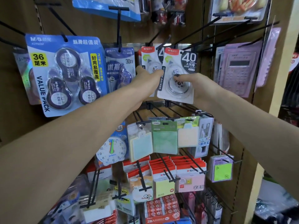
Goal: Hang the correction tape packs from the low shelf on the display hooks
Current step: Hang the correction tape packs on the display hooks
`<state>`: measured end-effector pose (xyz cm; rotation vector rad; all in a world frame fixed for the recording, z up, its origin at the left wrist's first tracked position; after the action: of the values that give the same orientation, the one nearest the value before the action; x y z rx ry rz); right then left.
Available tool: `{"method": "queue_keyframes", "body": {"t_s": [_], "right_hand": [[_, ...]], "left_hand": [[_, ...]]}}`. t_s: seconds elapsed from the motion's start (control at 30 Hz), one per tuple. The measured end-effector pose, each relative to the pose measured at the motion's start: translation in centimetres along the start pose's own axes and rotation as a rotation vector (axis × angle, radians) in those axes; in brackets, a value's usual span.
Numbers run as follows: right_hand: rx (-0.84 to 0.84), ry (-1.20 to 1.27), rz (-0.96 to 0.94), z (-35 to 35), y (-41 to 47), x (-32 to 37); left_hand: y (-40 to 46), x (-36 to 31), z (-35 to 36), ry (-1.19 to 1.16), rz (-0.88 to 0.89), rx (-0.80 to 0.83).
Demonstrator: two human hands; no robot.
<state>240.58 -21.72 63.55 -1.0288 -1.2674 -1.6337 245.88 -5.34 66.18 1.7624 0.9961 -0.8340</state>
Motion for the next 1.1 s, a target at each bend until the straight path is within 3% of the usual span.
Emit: {"method": "queue_keyframes", "body": {"t_s": [0.3,0.6,0.73,0.93,1.1], "right_hand": [[-0.052,0.021,0.109,1.2,3.3,0.0],[-0.143,-0.019,0.124,-1.3,1.6,-0.3],[-0.046,0.028,0.048,-1.5,-1.0,0.5],[-0.03,-0.098,-0.094,-1.0,-3.3,1.1],[0.018,-0.197,-0.239,-0.3,-3.9,2.2]], "left_hand": [[1.4,0.8,0.4,0.01,-0.089,0.093],[-0.7,1.0,-0.2,0.029,-0.021,0.147],[-2.5,-0.2,-0.4,0.021,0.02,0.136],[-3.9,-0.6,-0.2,-0.161,0.088,0.064],[-4.9,-1.1,-1.2,-0.153,0.193,0.057]]}}
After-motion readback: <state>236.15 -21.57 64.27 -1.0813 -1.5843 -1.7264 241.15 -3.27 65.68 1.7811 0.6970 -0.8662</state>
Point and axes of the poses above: each hand's wrist, its own y-axis towards the middle knuckle, its own z-axis out of the palm, x = y × z, the point moved 2 cm from there along y, towards the middle knuckle, and after that the axes turned 2 degrees about -y, right-handed, at the moved point
